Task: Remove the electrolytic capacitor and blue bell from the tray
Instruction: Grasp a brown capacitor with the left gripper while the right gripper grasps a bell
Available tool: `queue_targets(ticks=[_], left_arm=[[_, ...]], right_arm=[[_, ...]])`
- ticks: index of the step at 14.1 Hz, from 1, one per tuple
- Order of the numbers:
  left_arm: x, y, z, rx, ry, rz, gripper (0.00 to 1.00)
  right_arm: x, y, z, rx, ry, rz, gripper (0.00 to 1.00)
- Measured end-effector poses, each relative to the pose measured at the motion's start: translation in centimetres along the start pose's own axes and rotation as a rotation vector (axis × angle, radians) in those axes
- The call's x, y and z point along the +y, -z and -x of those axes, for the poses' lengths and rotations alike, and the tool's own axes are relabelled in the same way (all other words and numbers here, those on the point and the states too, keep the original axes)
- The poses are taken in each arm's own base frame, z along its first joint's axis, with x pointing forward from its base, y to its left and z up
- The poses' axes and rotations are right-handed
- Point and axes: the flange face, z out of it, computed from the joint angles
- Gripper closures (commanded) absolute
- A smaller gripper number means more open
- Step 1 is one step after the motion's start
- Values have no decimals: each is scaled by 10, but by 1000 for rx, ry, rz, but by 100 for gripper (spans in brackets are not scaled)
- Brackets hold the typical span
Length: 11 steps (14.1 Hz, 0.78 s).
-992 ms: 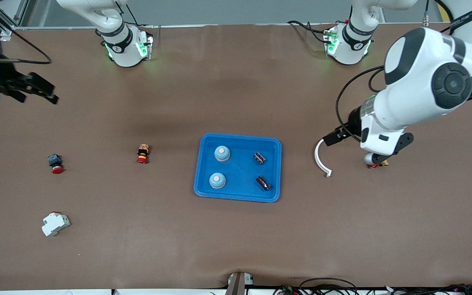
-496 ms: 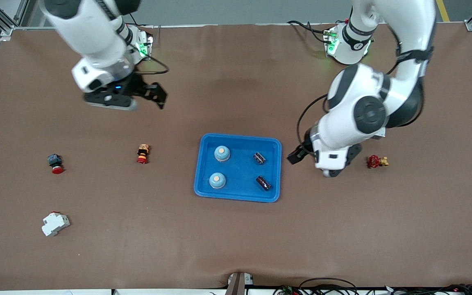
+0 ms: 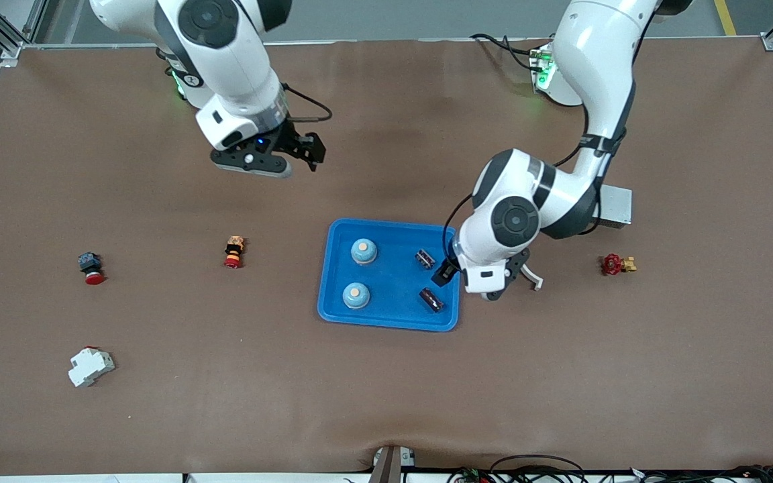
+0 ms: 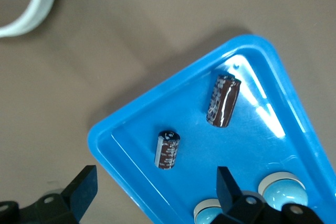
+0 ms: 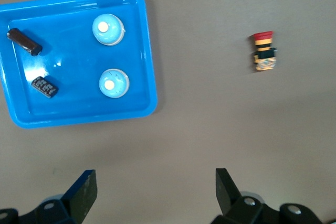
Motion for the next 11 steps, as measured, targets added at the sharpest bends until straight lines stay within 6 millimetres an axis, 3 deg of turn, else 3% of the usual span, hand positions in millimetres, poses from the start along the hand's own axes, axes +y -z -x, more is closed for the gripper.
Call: queue_targets(ticks=[3, 7, 11], left_arm=[[1, -33, 13, -1, 5, -42, 0], [3, -73, 19, 4, -4, -66, 0], [6, -86, 17, 11, -3, -44, 0]], right_arm=[[-40, -58, 7, 17, -51, -9, 0], [-65, -125, -8, 38, -88, -21, 0], [-87, -183, -23, 50, -108, -21, 0]])
